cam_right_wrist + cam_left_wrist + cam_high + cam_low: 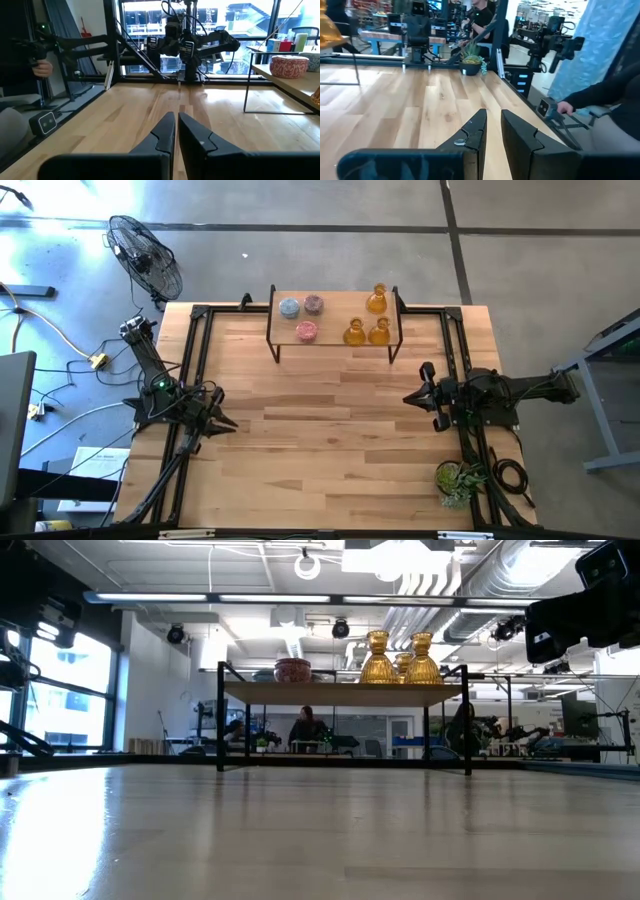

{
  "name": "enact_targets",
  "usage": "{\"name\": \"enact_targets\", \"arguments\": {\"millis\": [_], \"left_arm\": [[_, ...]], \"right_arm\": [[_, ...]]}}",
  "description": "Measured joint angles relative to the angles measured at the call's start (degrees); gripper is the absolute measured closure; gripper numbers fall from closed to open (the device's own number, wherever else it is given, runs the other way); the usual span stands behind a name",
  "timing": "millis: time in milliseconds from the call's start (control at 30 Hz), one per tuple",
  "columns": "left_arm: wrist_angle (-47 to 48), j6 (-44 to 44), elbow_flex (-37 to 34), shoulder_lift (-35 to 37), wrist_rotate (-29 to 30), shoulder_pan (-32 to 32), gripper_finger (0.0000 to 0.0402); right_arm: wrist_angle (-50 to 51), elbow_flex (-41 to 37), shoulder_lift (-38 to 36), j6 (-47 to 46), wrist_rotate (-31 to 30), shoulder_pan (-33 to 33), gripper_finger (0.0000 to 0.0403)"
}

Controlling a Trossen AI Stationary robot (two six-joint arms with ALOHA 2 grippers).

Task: Pick & Place candle stick holders
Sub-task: Return to Home Position

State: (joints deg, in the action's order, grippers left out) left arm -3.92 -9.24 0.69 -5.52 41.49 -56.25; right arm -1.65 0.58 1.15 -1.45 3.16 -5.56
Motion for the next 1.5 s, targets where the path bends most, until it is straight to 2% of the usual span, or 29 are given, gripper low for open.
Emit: {"name": "enact_targets", "arguments": {"millis": [167, 233, 633, 700, 867, 1000, 1500], "left_arm": [[0.3, 1.49, 0.0, 0.04, 4.18, 1.05, 0.0346], [0.28, 1.12, 0.0, 0.04, 3.54, 3.2, 0.0346], [0.59, 4.08, 0.0, 0.04, -24.14, 23.44, 0.0346], [0.73, 4.49, 0.0, 0.04, -26.65, 26.64, 0.0346], [0.81, 2.96, 0.0, 0.04, -27.01, 33.57, 0.0346], [1.25, 2.19, 0.0, 0.04, -30.31, 36.29, 0.0346], [1.31, 4.78, 0.0, 0.04, -30.0, 37.51, 0.0346]], "right_arm": [[0.04, 0.0, 0.0, 0.0, 0.02, 0.0, 0.0386], [0.06, 0.0, 0.0, 0.0, 0.02, 0.02, 0.0386], [0.1, 0.0, 0.0, -0.02, 0.06, 0.02, 0.0386], [0.1, 0.0, 0.0, -0.02, 0.06, 0.02, 0.0386], [0.1, 0.01, 0.0, -0.02, 0.07, 0.02, 0.0386], [0.13, 0.02, 0.0, -0.02, 0.06, 0.01, 0.0386], [0.13, 0.02, 0.0, -0.02, 0.07, 0.02, 0.0386]]}}
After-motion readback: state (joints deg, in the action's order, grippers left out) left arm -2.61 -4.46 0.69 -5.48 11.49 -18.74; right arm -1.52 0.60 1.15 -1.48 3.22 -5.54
